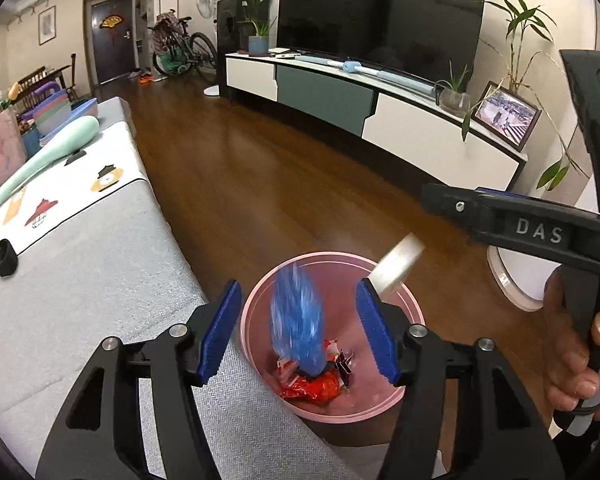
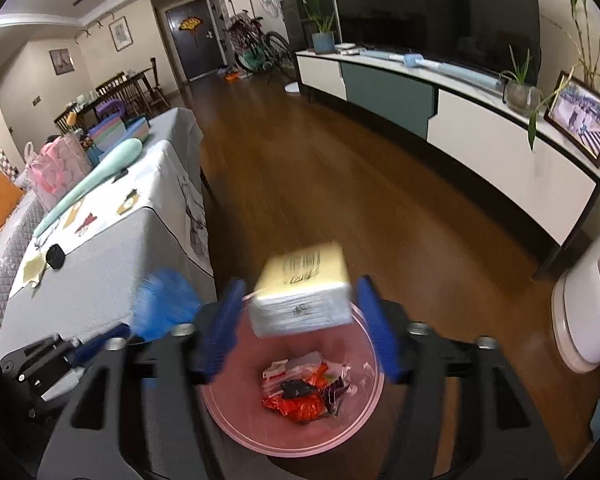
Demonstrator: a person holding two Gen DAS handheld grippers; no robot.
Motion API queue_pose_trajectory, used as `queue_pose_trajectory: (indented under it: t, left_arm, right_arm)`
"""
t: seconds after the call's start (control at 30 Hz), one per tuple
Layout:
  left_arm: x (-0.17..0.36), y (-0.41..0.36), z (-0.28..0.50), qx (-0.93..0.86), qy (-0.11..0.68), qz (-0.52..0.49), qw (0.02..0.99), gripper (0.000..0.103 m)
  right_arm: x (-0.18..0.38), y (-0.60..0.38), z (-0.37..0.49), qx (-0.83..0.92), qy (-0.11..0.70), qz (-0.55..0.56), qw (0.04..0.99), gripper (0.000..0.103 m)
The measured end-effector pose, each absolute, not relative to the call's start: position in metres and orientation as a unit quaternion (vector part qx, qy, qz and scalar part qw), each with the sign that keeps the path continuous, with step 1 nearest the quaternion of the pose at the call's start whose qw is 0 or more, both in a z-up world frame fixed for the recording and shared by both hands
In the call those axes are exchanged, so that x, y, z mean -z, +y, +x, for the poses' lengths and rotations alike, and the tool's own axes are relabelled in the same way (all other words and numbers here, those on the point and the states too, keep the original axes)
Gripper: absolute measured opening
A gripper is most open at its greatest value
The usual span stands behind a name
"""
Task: Collect trash
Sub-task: 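Carry the blue bag and tissue pack over the pink wastebasket and open both tools, then grasp the cream paper with the left tool while the right tool grasps the black elastic strap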
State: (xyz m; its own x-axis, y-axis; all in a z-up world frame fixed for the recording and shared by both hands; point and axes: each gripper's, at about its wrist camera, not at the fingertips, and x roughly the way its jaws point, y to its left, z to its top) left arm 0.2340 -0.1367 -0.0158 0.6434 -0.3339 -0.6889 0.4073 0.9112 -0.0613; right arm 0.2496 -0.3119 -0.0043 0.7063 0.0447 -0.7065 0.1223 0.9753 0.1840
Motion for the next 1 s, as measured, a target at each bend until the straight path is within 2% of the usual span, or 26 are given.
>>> queue_pose_trajectory:
  t: [0.27, 0.43, 0.57, 0.67, 0.7, 0.83, 0.9, 1.0]
  left_arm:
    - [0.000, -0.105, 0.215, 0.195, 0.342, 0.040, 0.919, 0.058]
    - [-0.018, -0.069, 0.201, 0.179, 0.318, 0.046, 0.930, 0.050]
    - [-0.035, -0.028, 0.193, 0.155, 0.300, 0.049, 0.940, 0.039]
    - [-0.046, 0.009, 0.192, 0.132, 0.291, 0.042, 0.947, 0.033]
    - [-0.050, 0.024, 0.193, 0.123, 0.288, 0.039, 0.949, 0.029]
    - [-0.062, 0.074, 0.202, 0.084, 0.280, 0.046, 0.955, 0.028]
    - [-0.064, 0.102, 0.210, 0.061, 0.279, 0.045, 0.957, 0.028]
    - [-0.060, 0.145, 0.221, 0.022, 0.274, 0.034, 0.961, 0.028]
  right_arm:
    - [-0.007, -0.311, 0.243, 0.030, 0.359, 0.120, 0.925, 0.075]
    - [-0.021, -0.296, 0.237, 0.018, 0.333, 0.116, 0.936, 0.073]
    - [-0.031, -0.276, 0.234, 0.004, 0.317, 0.112, 0.942, 0.069]
    - [-0.040, -0.255, 0.231, -0.013, 0.303, 0.109, 0.947, 0.062]
    - [-0.043, -0.247, 0.230, -0.021, 0.299, 0.108, 0.948, 0.055]
    - [-0.054, -0.213, 0.227, -0.049, 0.287, 0.096, 0.952, 0.034]
    - [-0.058, -0.196, 0.227, -0.061, 0.283, 0.094, 0.953, 0.029]
    - [-0.061, -0.172, 0.229, -0.085, 0.280, 0.095, 0.952, 0.028]
